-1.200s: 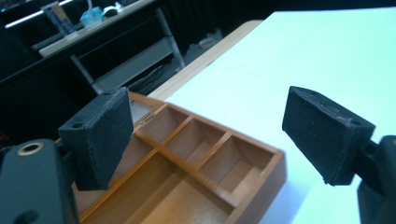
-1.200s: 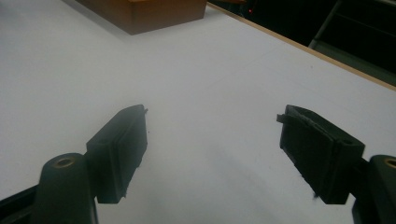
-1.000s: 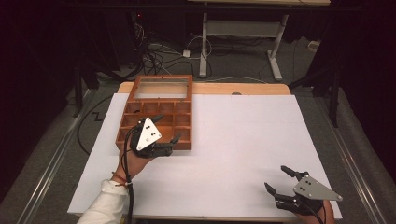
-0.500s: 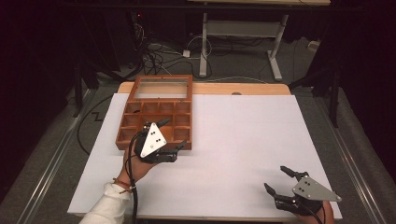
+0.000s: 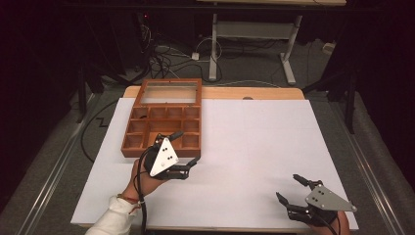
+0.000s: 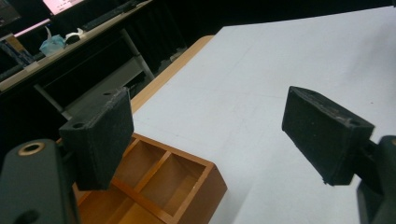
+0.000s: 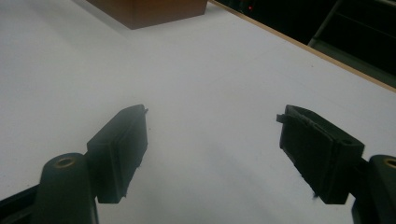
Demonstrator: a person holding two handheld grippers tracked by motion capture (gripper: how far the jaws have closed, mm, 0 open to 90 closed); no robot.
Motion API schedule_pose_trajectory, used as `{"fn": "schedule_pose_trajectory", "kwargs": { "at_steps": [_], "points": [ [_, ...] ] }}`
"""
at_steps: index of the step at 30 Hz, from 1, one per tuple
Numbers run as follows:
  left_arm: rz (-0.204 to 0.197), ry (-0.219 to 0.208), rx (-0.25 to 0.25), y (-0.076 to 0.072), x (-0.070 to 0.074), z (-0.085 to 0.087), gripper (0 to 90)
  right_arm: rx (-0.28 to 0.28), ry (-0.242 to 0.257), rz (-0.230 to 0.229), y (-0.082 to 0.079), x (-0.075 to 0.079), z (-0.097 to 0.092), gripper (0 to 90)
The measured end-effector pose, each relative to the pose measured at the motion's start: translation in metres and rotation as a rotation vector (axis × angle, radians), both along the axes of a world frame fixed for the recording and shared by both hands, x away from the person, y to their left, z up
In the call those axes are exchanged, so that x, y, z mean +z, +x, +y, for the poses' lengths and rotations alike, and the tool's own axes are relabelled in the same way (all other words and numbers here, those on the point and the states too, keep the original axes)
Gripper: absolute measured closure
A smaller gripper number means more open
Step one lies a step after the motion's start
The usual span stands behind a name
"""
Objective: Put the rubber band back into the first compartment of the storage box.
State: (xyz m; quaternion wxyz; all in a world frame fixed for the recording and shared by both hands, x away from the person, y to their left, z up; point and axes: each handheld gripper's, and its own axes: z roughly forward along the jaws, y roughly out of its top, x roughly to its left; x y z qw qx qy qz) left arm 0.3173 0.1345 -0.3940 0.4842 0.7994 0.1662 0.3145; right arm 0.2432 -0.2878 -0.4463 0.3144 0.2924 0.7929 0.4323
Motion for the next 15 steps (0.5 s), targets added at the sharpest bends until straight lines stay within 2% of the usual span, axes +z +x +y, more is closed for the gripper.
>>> {"fn": "schedule_pose_trajectory", "kwargs": {
  "at_steps": [8,15],
  "points": [
    [-0.004,0.001,-0.006,-0.007,-0.004,0.001,16.2,0.000,-0.001,0.001,0.000,0.000,0.000,24.1],
    [-0.001,0.004,0.011,-0.011,-0.011,0.006,16.1,-0.001,0.000,0.001,0.000,0.000,0.000,24.2]
  ]
}}
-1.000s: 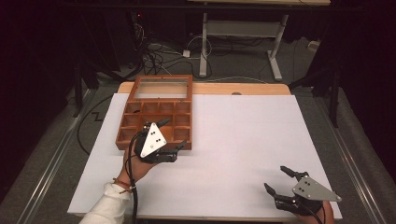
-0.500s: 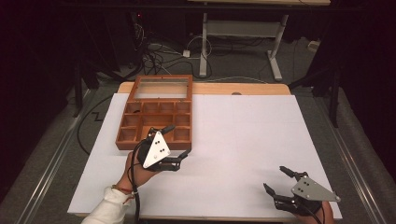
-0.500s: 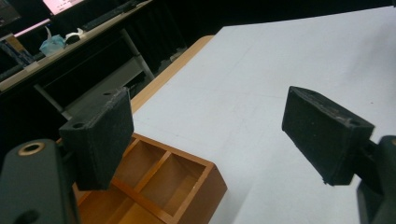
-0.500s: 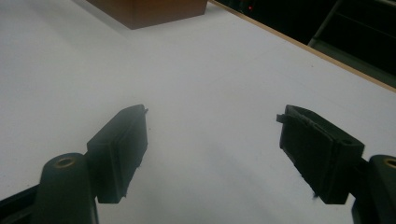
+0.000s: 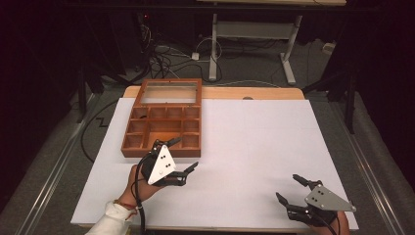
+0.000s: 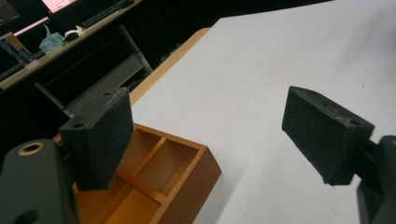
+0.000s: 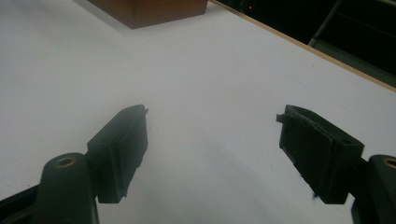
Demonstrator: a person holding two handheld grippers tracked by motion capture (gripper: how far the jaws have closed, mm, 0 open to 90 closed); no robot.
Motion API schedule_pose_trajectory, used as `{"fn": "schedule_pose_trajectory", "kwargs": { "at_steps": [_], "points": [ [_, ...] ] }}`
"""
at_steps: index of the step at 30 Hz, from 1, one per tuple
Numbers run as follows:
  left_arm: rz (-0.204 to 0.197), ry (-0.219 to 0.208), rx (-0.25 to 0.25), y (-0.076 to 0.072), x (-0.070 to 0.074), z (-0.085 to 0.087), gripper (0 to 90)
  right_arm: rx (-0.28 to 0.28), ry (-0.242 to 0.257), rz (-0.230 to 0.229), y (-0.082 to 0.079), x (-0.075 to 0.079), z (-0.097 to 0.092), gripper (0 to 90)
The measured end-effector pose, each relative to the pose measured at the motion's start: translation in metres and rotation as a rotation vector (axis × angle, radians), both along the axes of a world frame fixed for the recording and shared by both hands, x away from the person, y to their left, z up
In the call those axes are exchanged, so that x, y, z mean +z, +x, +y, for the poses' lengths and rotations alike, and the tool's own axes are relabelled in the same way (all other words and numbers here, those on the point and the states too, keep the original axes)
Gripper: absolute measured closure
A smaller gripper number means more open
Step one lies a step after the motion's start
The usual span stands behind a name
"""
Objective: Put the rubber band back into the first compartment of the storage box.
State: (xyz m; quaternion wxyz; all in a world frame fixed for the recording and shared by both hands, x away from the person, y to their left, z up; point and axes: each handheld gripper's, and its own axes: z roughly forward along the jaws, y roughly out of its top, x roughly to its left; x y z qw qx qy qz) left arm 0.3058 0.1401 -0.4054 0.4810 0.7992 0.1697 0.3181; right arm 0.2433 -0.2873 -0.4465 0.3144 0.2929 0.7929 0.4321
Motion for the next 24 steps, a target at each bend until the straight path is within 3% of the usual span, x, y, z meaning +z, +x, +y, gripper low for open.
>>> {"fn": "schedule_pose_trajectory", "kwargs": {
  "at_steps": [7,9,14,21,24],
  "points": [
    [0.017,-0.007,0.046,-0.002,-0.015,0.012,16.1,0.000,-0.003,0.001,0.000,0.000,0.000,24.2],
    [0.020,0.008,0.063,-0.002,-0.021,0.016,16.1,0.000,0.001,0.000,0.000,0.000,0.000,24.2],
    [0.055,0.001,0.080,-0.002,-0.035,0.027,16.0,-0.005,0.001,0.006,0.001,-0.001,0.000,24.2],
    [0.078,0.063,0.102,-0.005,-0.050,0.035,15.9,-0.013,0.007,0.011,0.001,-0.001,-0.002,24.1],
    [0.104,0.066,0.121,-0.008,-0.057,0.041,15.9,-0.008,0.007,0.004,0.001,-0.001,-0.002,24.1]
  ]
}}
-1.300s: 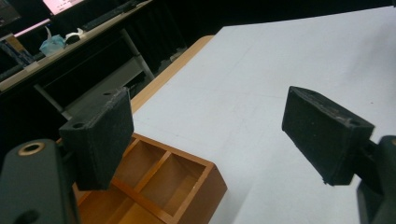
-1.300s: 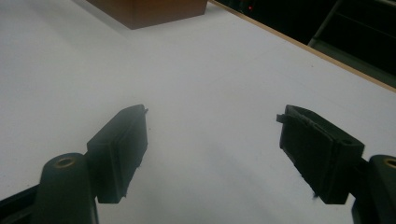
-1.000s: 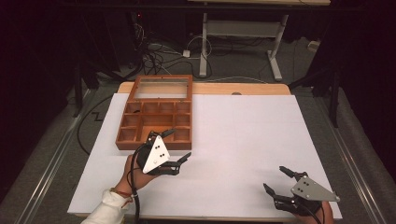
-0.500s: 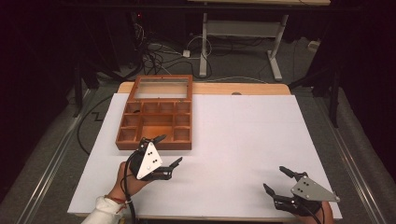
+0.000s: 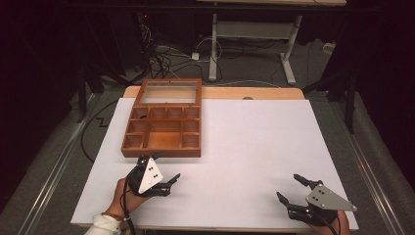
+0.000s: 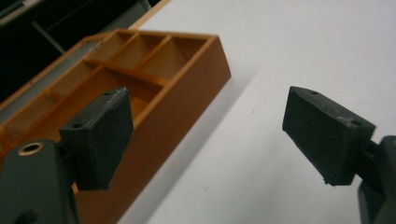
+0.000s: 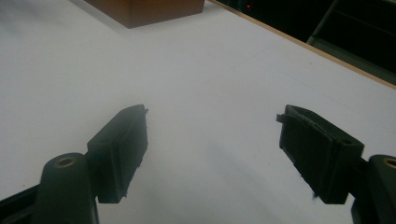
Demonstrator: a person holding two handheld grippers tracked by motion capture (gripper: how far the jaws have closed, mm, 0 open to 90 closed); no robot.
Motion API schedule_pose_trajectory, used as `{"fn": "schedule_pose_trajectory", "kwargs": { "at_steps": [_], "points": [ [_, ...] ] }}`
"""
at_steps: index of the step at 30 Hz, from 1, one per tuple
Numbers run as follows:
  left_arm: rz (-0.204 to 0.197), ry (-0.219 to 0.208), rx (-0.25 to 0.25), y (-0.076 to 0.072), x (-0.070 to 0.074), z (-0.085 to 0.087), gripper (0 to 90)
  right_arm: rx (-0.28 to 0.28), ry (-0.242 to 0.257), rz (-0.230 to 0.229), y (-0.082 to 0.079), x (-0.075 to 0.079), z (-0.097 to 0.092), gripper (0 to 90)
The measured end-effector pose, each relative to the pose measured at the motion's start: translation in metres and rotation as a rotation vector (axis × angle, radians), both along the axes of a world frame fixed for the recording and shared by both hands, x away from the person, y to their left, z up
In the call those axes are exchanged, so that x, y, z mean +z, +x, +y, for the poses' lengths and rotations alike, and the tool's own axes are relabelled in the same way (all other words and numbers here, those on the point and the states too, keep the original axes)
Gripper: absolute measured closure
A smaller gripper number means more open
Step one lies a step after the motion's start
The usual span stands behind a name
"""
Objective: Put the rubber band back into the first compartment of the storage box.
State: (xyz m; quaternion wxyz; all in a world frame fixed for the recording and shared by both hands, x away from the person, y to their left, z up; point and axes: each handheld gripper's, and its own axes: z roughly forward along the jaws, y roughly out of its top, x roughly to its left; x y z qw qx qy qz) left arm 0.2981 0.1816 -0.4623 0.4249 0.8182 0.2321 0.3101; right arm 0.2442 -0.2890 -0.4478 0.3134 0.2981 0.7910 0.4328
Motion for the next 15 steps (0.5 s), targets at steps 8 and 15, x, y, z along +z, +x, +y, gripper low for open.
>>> {"fn": "schedule_pose_trajectory", "kwargs": {
  "at_steps": [8,15],
  "points": [
    [0.077,-0.011,0.056,-0.011,-0.012,0.024,15.8,0.002,0.004,0.002,0.001,0.000,-0.002,24.1],
    [0.091,0.002,0.075,-0.016,-0.015,0.031,15.9,0.004,0.001,-0.005,0.001,0.001,-0.002,24.1]
  ]
}}
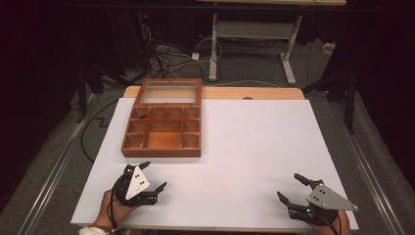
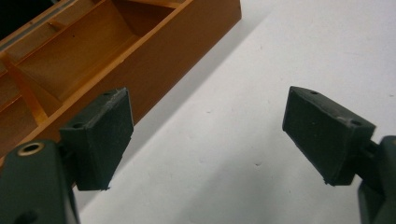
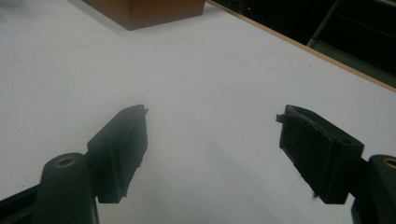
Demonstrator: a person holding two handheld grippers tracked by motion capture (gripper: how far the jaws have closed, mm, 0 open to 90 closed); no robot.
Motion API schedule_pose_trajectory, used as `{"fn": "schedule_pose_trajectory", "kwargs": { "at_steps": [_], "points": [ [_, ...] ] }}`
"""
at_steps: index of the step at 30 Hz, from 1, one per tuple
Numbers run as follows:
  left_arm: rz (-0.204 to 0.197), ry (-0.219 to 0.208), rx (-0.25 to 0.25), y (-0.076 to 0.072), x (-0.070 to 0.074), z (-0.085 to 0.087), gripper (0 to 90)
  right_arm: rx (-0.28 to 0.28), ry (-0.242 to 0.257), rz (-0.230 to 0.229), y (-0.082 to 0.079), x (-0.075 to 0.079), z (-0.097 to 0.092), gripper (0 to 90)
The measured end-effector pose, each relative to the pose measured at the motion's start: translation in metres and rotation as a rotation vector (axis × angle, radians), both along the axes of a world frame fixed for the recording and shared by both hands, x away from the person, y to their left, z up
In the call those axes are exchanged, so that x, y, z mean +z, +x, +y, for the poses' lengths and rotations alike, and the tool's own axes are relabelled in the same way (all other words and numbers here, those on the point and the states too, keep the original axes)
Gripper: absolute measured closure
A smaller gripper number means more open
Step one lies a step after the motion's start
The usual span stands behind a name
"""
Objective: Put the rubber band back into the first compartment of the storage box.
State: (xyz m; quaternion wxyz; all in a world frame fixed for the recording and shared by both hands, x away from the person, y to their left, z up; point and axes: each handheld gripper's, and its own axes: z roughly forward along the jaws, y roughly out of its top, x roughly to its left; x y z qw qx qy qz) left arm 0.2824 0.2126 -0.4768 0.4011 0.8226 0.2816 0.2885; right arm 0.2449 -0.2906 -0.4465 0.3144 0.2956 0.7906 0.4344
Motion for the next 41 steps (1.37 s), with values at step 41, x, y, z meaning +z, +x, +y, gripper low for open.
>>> {"fn": "schedule_pose_trajectory", "kwargs": {
  "at_steps": [41],
  "points": [
    [0.028,0.001,0.007,0.0057,0.0020,0.0034,15.9,-0.005,0.001,-0.016,-0.0012,0.0024,-0.0019,24.1]
  ]
}}
